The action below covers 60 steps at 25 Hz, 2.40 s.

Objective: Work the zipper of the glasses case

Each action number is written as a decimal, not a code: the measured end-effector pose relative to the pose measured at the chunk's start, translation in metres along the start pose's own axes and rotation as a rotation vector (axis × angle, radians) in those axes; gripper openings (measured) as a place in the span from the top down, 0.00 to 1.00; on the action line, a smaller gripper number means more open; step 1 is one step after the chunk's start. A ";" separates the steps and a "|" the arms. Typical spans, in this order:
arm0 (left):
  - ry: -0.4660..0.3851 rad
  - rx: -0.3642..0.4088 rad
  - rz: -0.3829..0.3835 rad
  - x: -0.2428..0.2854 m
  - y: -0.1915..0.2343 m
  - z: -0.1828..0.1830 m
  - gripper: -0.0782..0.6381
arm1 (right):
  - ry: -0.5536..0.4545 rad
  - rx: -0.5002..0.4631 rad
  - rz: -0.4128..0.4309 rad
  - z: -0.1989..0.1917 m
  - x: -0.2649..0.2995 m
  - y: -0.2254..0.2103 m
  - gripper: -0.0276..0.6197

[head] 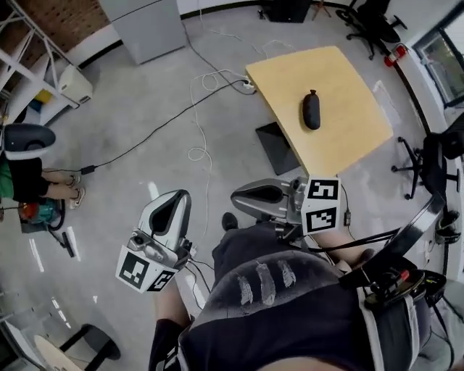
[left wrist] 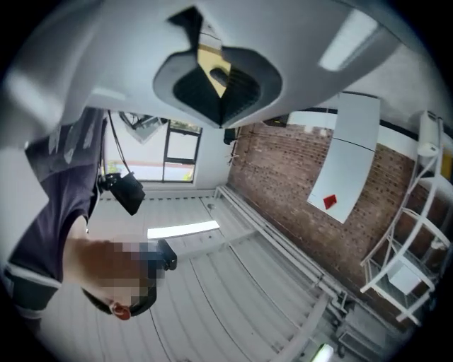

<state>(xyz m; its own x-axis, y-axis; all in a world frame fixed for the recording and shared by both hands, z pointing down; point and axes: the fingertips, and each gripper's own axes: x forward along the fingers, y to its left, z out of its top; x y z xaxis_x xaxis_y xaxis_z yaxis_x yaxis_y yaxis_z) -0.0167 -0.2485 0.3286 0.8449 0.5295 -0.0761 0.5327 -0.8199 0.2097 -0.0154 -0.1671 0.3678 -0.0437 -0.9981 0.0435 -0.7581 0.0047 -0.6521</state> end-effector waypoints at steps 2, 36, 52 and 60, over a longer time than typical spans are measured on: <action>0.028 -0.014 -0.107 0.032 0.002 -0.007 0.89 | -0.055 0.013 -0.113 0.006 -0.018 -0.017 0.95; 0.325 0.117 -0.628 0.388 -0.029 -0.072 0.89 | -0.557 0.185 -0.625 0.098 -0.269 -0.227 0.95; 0.393 0.097 -1.053 0.507 -0.012 -0.108 0.89 | -0.646 0.230 -1.012 0.129 -0.285 -0.289 0.95; 0.485 0.209 -1.087 0.530 -0.004 -0.168 0.89 | -0.544 0.204 -1.244 0.107 -0.323 -0.303 0.95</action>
<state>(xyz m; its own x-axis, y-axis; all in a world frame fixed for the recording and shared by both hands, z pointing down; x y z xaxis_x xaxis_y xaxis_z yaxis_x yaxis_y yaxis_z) 0.4210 0.0721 0.4512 -0.1318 0.9542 0.2684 0.9892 0.1091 0.0980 0.2977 0.1471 0.4705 0.8826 -0.2355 0.4068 0.0010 -0.8645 -0.5026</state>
